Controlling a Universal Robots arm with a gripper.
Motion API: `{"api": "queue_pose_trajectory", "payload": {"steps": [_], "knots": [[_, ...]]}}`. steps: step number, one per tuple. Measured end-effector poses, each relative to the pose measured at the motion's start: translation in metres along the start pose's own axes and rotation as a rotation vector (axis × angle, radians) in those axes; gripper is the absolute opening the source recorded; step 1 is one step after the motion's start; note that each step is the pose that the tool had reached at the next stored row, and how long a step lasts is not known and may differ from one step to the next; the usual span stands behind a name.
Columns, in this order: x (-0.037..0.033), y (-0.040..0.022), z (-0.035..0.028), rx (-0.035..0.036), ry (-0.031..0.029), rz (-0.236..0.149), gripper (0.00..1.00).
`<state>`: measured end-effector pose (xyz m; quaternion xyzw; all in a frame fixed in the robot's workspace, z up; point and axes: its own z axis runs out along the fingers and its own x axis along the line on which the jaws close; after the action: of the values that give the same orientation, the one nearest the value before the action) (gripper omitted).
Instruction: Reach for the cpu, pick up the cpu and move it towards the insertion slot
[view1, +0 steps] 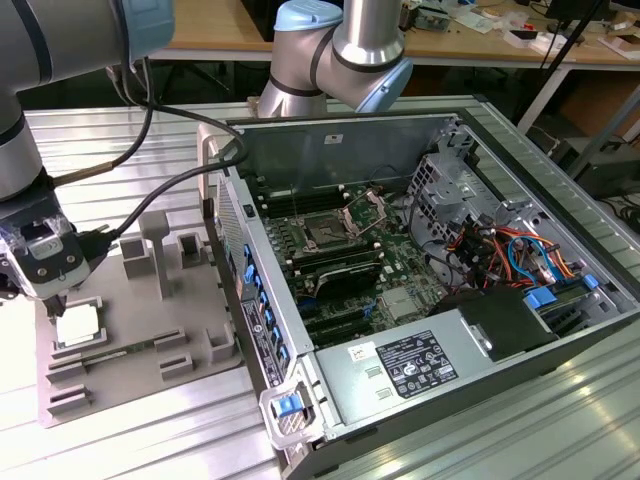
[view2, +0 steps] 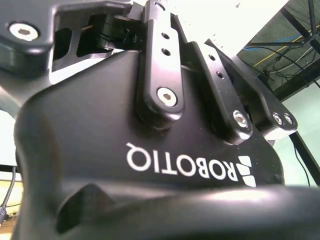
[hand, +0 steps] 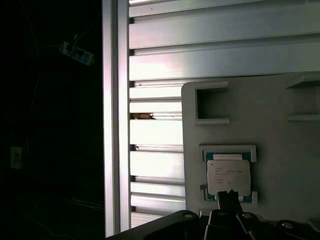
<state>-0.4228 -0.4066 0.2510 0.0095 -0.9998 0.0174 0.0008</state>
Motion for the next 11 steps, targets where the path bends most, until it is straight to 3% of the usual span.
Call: {"api": "queue_pose_trajectory", "payload": {"steps": [11], "knots": [[-0.0019,0.0001,0.0023,0.0000,0.0000,0.000,0.11]]}}
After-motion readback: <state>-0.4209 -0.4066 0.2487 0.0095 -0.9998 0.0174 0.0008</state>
